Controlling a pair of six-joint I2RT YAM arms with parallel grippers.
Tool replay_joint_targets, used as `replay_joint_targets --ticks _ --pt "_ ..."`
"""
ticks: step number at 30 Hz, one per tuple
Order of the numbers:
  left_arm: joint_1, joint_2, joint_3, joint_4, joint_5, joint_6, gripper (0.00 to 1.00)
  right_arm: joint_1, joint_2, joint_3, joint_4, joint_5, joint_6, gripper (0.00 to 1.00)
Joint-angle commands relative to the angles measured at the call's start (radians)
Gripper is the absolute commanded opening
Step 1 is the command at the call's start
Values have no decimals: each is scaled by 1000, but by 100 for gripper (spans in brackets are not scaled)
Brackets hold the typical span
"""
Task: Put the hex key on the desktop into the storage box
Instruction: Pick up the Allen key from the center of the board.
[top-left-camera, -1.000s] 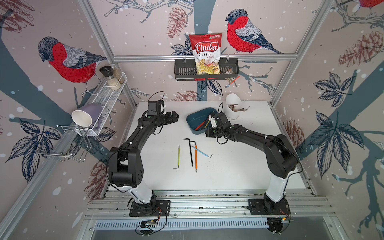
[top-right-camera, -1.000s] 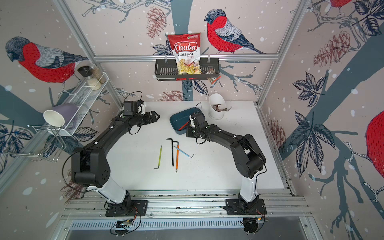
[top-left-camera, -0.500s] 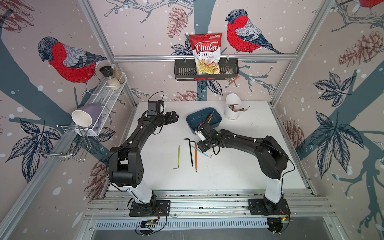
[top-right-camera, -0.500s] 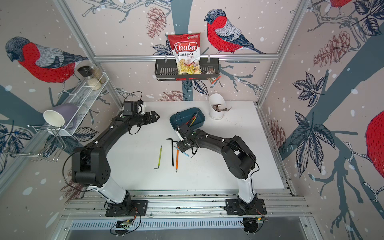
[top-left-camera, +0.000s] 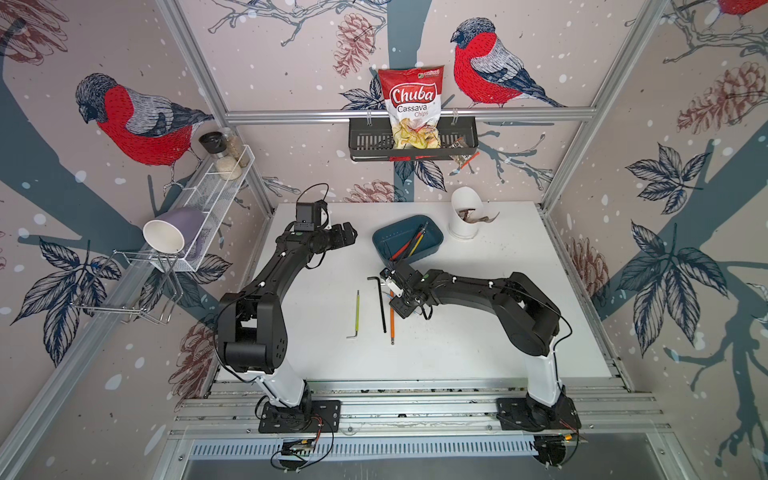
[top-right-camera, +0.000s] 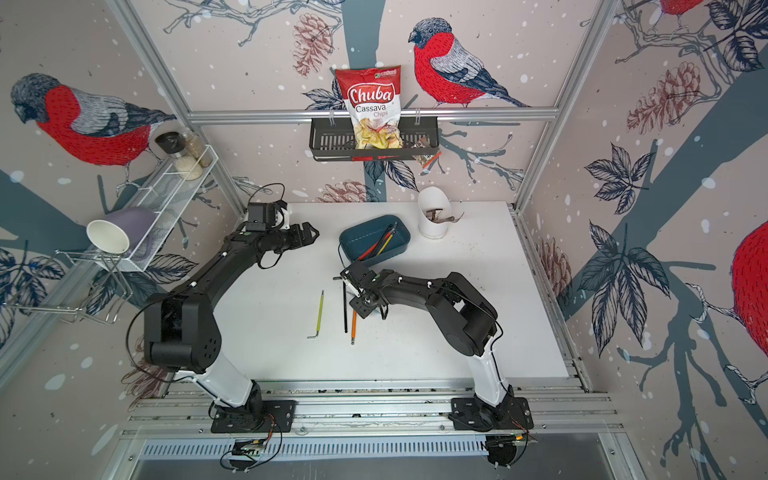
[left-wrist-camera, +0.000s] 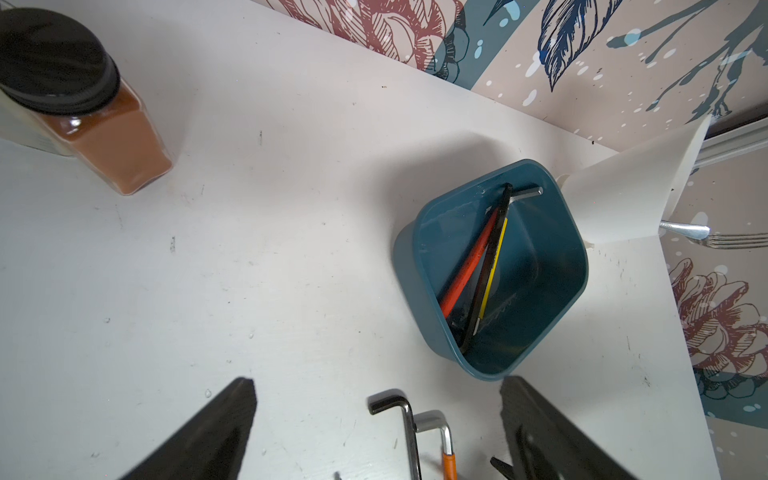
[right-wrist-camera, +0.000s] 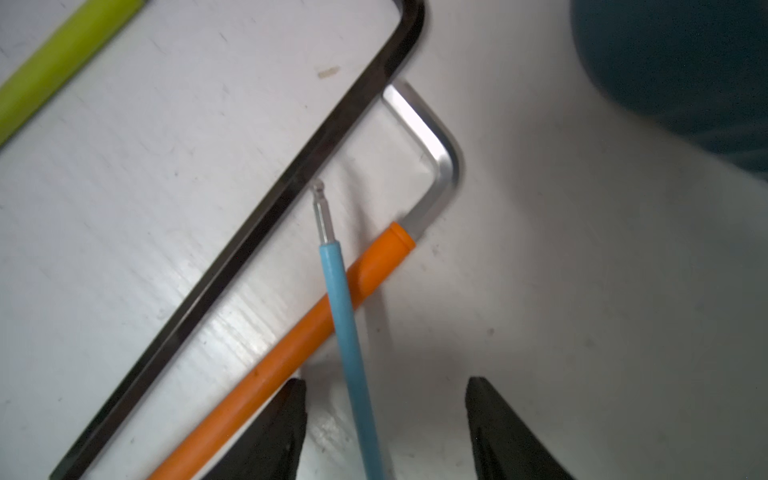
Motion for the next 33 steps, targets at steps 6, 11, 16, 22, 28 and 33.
replay_joint_targets --ticks 6,11,16,22,28,33 --pt "2 1 10 2 -6 8 96 1 53 -20 23 24 -28 60" --pt "2 4 10 1 -7 9 96 0 62 -53 55 26 -25 41" --pt "2 4 11 1 -8 9 96 -4 57 -88 85 23 -21 17" --pt "2 5 11 -1 -9 11 95 -4 47 -101 97 3 -17 0" --pt "2 1 11 -2 -16 12 95 -36 -19 -94 84 -74 22 0" --pt "2 0 10 -2 -18 12 95 -77 -106 -99 94 -112 54 0"
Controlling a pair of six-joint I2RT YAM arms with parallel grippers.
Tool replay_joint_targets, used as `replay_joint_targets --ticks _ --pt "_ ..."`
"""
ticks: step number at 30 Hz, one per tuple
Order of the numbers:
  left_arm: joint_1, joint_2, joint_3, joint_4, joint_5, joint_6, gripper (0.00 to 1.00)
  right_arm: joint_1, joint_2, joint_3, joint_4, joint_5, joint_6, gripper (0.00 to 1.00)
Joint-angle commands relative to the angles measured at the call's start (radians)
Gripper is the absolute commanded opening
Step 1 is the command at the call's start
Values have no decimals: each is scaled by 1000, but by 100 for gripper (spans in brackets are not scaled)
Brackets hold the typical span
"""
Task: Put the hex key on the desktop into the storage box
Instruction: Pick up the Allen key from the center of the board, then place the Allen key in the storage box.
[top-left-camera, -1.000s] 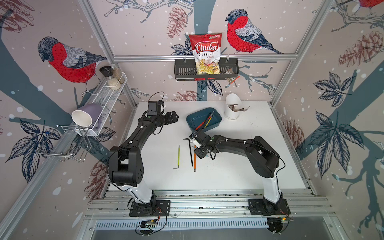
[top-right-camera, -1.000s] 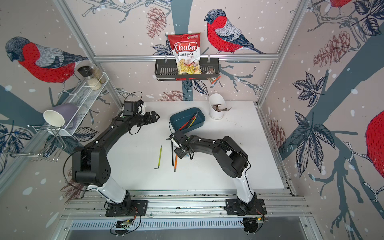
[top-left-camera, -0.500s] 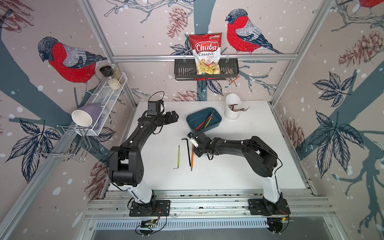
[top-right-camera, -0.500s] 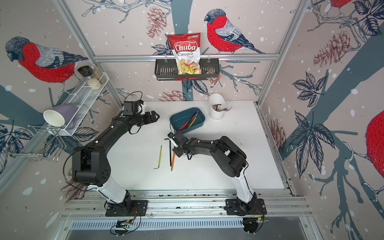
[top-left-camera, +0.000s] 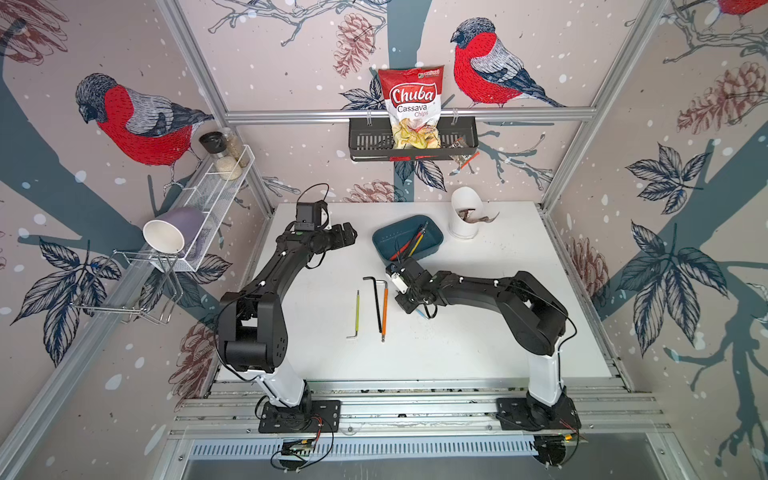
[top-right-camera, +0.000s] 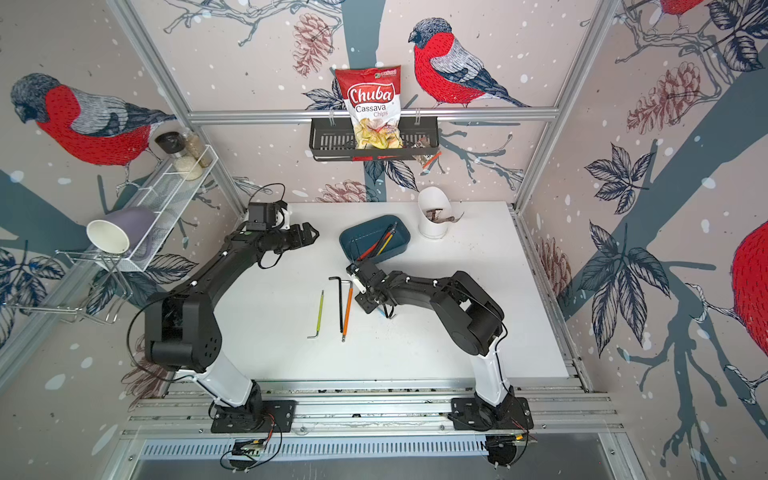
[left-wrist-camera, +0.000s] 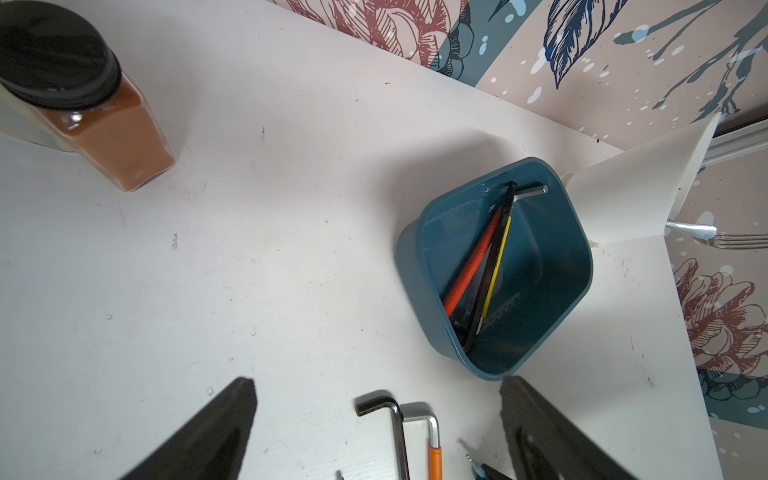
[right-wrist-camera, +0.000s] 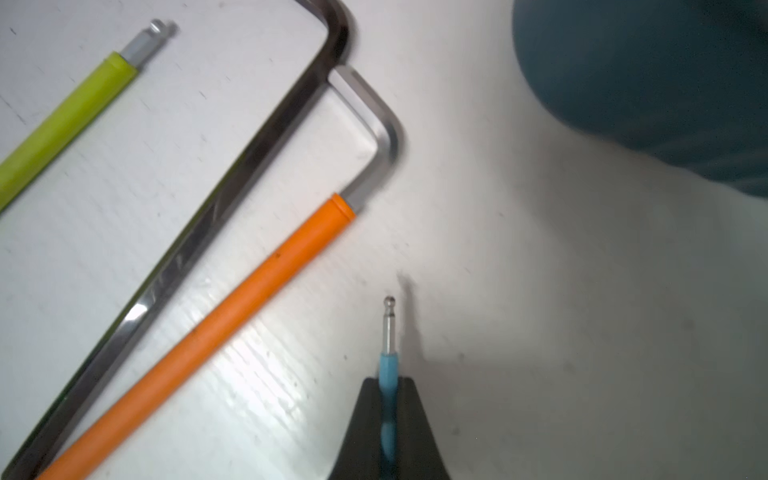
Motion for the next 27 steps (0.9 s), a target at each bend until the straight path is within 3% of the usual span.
replay_joint_targets --ticks 1,6,12,22,27 --pt "1 -5 5 10 -7 12 95 -24 -53 1 -36 -48 34 0" --pt "3 -9 6 12 -5 12 95 -53 -107 67 -48 -87 14 0" --pt "15 -14 8 14 0 12 95 -116 -45 340 -164 -133 -117 0" --pt "53 -15 3 26 36 -4 95 -174 324 903 -379 -96 -386 0" --pt "55 -11 5 23 36 -4 95 -198 458 1066 -373 -50 -488 0"
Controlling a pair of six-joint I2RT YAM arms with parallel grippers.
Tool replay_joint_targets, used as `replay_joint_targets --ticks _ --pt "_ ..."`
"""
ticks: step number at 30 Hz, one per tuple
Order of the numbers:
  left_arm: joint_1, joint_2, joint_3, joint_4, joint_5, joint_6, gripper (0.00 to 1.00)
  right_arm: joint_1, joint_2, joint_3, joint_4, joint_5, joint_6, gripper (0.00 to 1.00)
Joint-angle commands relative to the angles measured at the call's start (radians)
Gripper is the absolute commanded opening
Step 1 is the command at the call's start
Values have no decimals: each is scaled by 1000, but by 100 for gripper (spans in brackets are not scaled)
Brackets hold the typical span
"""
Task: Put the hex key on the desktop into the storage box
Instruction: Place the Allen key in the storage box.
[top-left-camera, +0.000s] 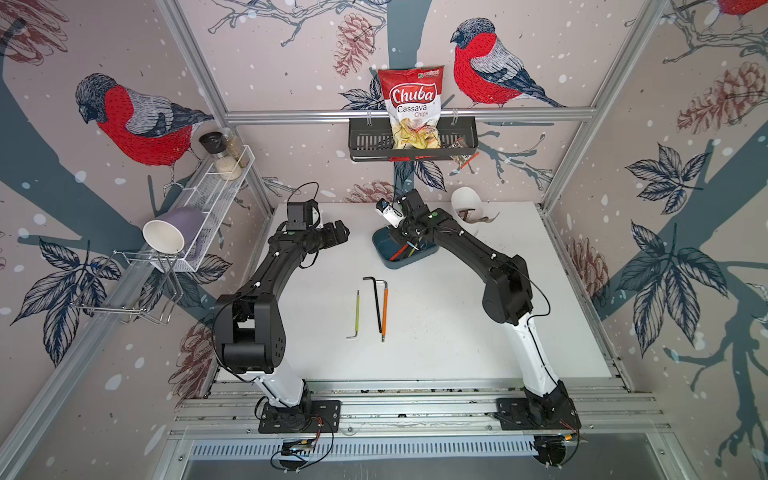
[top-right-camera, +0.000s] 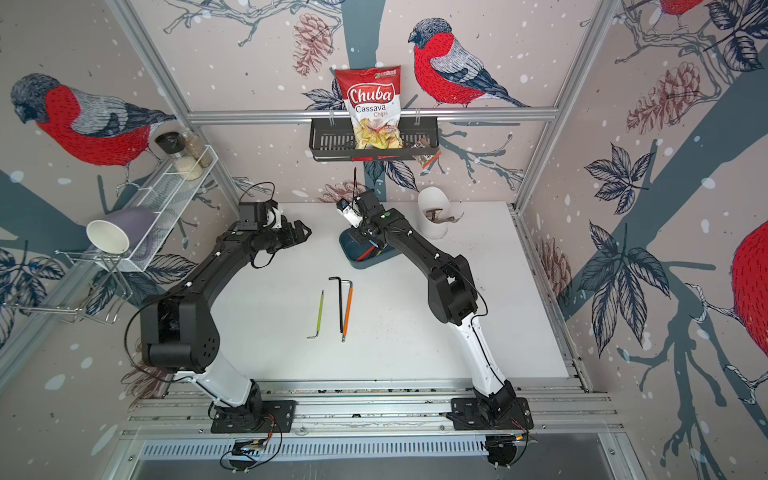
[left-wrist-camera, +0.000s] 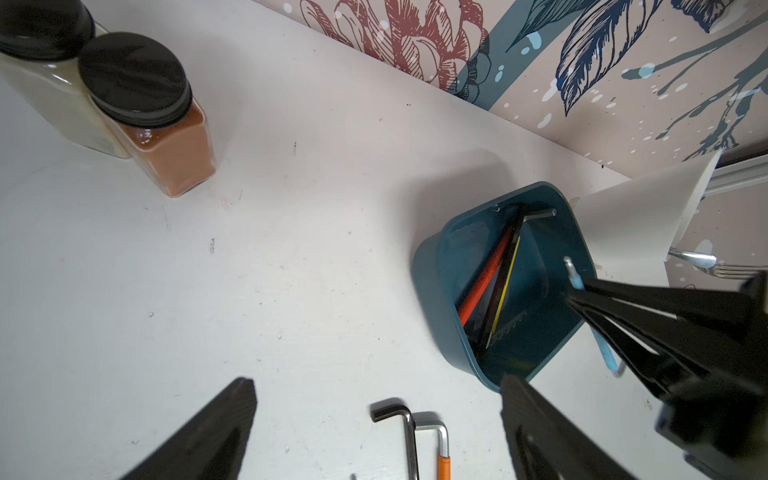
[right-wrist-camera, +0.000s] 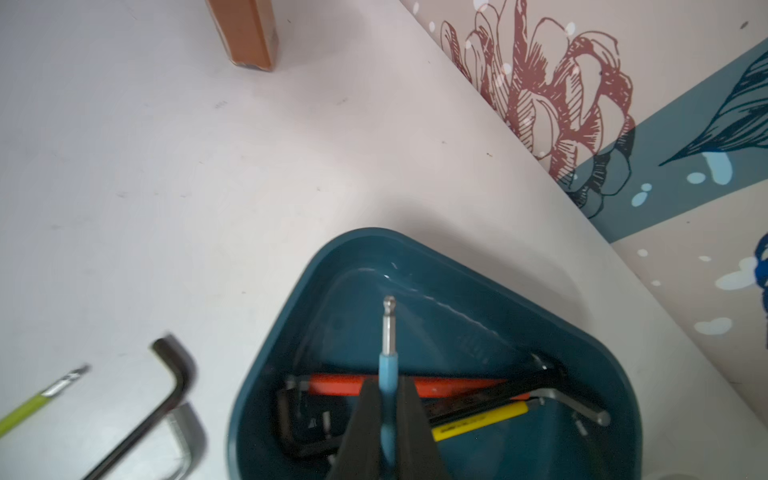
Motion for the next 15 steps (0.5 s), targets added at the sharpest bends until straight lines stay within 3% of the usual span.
replay_joint_targets --ticks 1,7,10,15 --pt "3 -2 5 20 15 9 95 -14 45 44 -10 29 -116 0" --pt "3 -3 6 14 0 13 95 -35 67 -50 84 48 -172 0" --pt "2 -3 3 15 -8 14 95 -35 66 -115 136 69 -177 16" --pt "3 4 4 11 -22 17 95 -37 74 -170 186 73 -178 25"
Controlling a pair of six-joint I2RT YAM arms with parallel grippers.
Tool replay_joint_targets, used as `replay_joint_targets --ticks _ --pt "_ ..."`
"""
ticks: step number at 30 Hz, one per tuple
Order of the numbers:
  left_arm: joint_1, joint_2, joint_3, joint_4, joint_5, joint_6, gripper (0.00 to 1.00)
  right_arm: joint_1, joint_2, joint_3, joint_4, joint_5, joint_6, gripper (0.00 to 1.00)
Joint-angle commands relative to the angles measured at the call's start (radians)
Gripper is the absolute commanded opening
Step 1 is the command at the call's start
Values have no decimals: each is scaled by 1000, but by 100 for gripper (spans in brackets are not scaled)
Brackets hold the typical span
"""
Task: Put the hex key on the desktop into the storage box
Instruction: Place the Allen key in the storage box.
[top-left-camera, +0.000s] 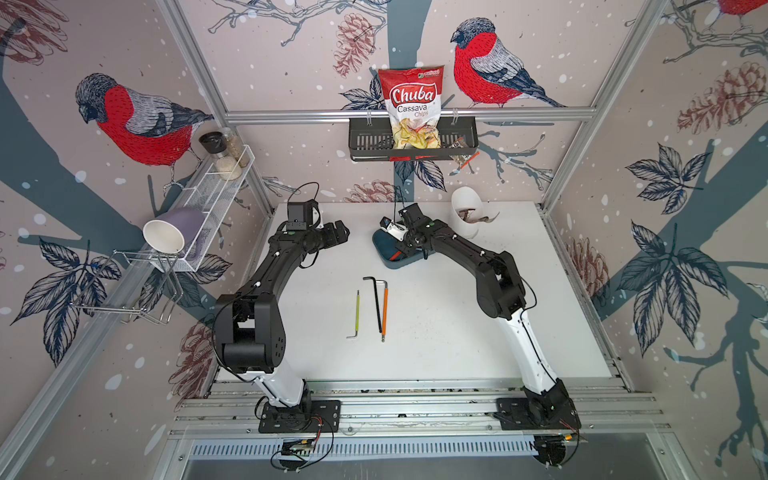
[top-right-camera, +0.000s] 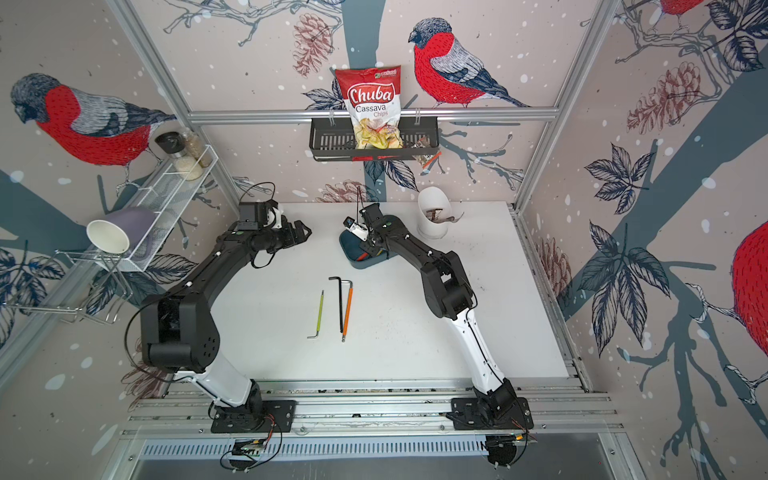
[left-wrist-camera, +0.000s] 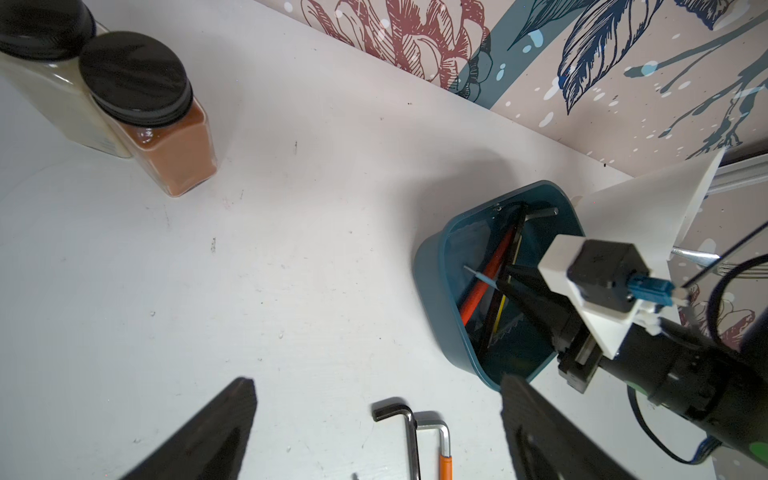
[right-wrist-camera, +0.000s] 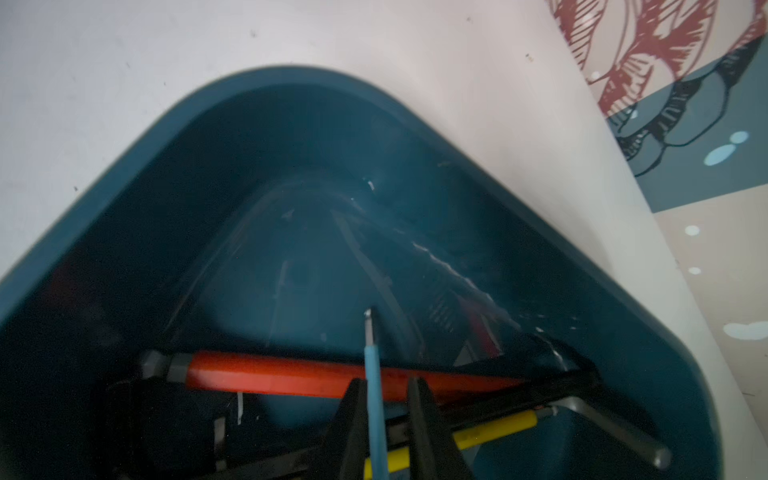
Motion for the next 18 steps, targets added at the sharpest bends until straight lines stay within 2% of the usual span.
replay_joint_targets --ticks 1,3,5,7,13,16,18 --pt "2 5 4 13 -17 15 95 0 11 -15 74 18 -16 25" --pt "1 9 7 14 -15 15 95 1 20 -9 80 14 -15 29" --pt "2 16 7 14 -10 15 95 2 24 -7 86 20 -9 43" --pt "2 23 12 8 -5 14 95 5 21 -5 94 35 12 52" --pt "2 21 8 14 -4 12 95 7 -67 -21 164 88 171 65" --pt "2 19 6 17 7 8 95 20 -143 -29 178 163 320 68" --pt "2 22 6 21 23 1 95 40 -220 -104 231 217 458 68"
